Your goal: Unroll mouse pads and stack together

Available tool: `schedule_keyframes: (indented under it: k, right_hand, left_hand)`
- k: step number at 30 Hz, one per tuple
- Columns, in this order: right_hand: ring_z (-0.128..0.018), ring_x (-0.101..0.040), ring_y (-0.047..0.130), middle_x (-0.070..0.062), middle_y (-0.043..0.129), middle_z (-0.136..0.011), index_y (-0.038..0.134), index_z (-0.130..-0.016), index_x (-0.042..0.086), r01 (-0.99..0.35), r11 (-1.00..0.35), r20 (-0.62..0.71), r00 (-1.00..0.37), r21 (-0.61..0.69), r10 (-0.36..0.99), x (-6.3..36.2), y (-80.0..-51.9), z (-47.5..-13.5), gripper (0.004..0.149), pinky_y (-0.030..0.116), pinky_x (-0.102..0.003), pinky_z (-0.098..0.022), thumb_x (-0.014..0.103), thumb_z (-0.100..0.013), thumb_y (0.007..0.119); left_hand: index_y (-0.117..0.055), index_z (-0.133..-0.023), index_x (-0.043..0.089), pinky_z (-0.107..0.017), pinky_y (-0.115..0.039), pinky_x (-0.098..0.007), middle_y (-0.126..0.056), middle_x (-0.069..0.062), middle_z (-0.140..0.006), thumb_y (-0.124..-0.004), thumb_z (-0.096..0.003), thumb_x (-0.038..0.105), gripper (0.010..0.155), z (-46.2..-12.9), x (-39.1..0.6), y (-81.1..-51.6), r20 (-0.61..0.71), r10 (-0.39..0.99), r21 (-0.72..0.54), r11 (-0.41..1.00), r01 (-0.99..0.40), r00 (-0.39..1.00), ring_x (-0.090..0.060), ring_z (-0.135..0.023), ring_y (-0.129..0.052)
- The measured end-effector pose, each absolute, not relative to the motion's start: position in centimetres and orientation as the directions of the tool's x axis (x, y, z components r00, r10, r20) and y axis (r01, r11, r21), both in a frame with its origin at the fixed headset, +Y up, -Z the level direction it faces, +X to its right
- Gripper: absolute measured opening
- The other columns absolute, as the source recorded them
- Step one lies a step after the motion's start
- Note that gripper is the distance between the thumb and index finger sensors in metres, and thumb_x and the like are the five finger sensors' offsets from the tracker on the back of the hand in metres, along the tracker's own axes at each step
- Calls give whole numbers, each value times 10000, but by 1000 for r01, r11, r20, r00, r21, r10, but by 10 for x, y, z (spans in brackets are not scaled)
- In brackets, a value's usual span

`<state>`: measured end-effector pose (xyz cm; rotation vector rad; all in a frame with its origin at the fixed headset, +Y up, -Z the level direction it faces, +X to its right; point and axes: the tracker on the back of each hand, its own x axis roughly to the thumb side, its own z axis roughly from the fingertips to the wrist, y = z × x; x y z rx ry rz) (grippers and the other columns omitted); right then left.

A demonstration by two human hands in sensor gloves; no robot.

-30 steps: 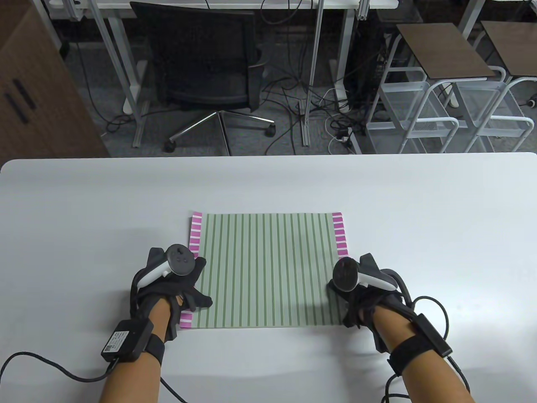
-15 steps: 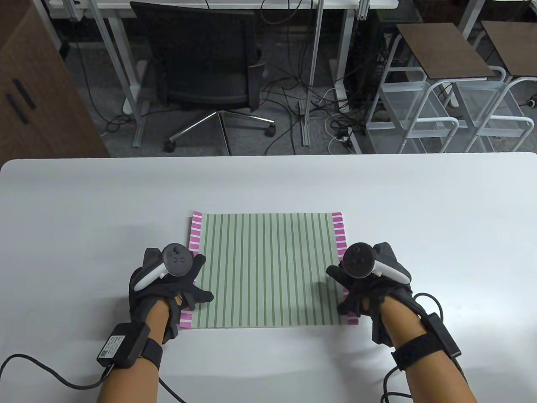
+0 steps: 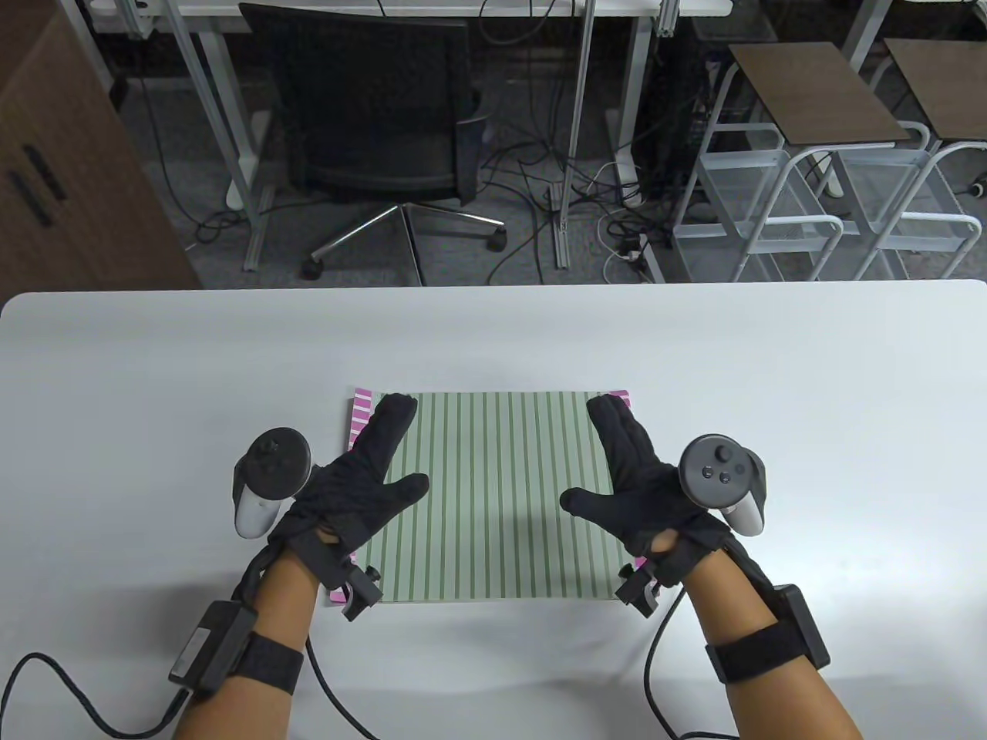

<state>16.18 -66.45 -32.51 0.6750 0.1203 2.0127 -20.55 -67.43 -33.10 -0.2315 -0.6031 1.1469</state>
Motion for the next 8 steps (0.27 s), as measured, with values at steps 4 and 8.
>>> schedule_keyframes:
  k: [4, 8]
  right_hand:
    - [-983, -507, 40, -102, -1, -1031, 91, -985, 382, -745, -515, 361, -382, 424, 851, 159, -678, -328, 1040, 133, -708, -644, 669, -347, 860]
    - [-977, -507, 16, -102, -26, -1023, 73, -979, 385, -737, -501, 333, -381, 453, 862, 158, -683, -329, 1052, 113, -712, -636, 682, -345, 857]
  left_hand:
    - [-111, -1116, 421, -665, -93, -742, 50, 25, -1163, -725, -419, 839, 1019, -331, -202, -684, 306, 912, -552, 405, -729, 274, -386, -1135, 50]
    - [-105, -1115, 419, -659, -84, -746, 57, 24, -1161, -730, -416, 843, 1029, -332, -199, -687, 297, 911, -570, 409, -712, 286, -388, -1129, 66]
